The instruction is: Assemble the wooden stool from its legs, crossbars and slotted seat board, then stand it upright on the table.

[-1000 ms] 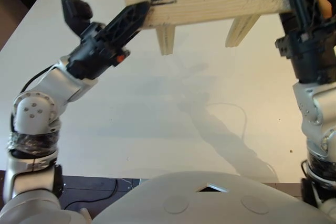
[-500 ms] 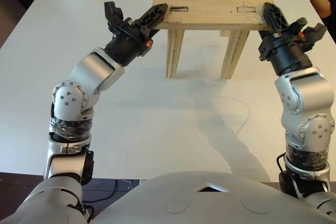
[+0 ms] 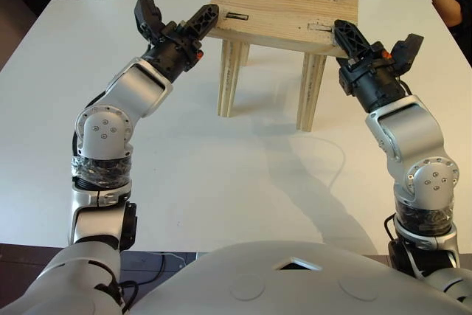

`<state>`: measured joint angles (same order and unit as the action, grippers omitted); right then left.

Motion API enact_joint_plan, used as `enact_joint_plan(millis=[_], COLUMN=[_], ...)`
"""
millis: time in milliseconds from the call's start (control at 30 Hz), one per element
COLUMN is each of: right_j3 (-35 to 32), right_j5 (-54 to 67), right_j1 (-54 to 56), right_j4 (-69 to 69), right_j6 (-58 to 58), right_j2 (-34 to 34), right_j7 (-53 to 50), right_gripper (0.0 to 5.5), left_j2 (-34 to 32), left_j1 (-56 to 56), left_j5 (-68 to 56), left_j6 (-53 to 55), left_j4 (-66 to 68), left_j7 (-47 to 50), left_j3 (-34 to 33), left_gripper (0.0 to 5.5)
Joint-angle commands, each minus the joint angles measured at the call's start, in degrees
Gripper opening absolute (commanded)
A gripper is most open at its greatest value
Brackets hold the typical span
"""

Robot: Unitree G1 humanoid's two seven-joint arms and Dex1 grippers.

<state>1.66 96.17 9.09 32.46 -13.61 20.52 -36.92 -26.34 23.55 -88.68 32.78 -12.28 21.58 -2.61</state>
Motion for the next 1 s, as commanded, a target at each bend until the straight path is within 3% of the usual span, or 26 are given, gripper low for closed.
enact_joint_plan(millis=[33, 167, 300, 500, 600, 800, 1000], right_j3=[-3.4, -5.5, -7.5, -6.8, -3.3, 4.2, 5.4], right_j5=[-2.9, -5.4, -11.7, -37.0, -53.9, -71.3, -80.9], right_j1=[-0.3, 0.9, 1.8, -4.0, -7.1, -11.3, -12.0], right_j4=[-1.5, -0.7, -0.5, -7.5, -12.4, -21.9, -32.3], right_j6=[-2.5, -6.5, -9.5, -10.7, -7.2, 0.2, 10.5], right_j2=[1.1, 4.0, 7.7, 13.0, 14.7, 9.7, 1.8], right_j7=[-0.4, 3.4, 6.1, 10.1, 12.2, 19.6, 25.8], right_gripper=[2.56, 2.56, 2.56, 2.56, 2.56, 2.56, 2.56], left_j2=[0.3, -1.1, -5.1, -7.5, -7.0, -1.2, 4.5], left_j1=[-1.3, -0.8, 0.0, -5.7, -9.0, -12.4, -14.6], left_j5=[3.2, 10.3, 25.7, 52.9, 64.8, 74.3, 81.2], left_j6=[1.5, 0.8, -2.3, -12.0, -21.1, -33.3, -44.7], left_j4=[0.9, 1.6, -1.1, 5.0, 9.4, 20.3, 29.1], left_j7=[-0.2, -4.1, -14.3, -22.8, -25.6, -27.1, -29.6], left_j3=[-3.2, -5.9, -3.7, 4.5, 8.1, 8.7, 9.8], left_gripper=[3.57, 3.57, 3.57, 3.57, 3.57, 3.57, 3.57])
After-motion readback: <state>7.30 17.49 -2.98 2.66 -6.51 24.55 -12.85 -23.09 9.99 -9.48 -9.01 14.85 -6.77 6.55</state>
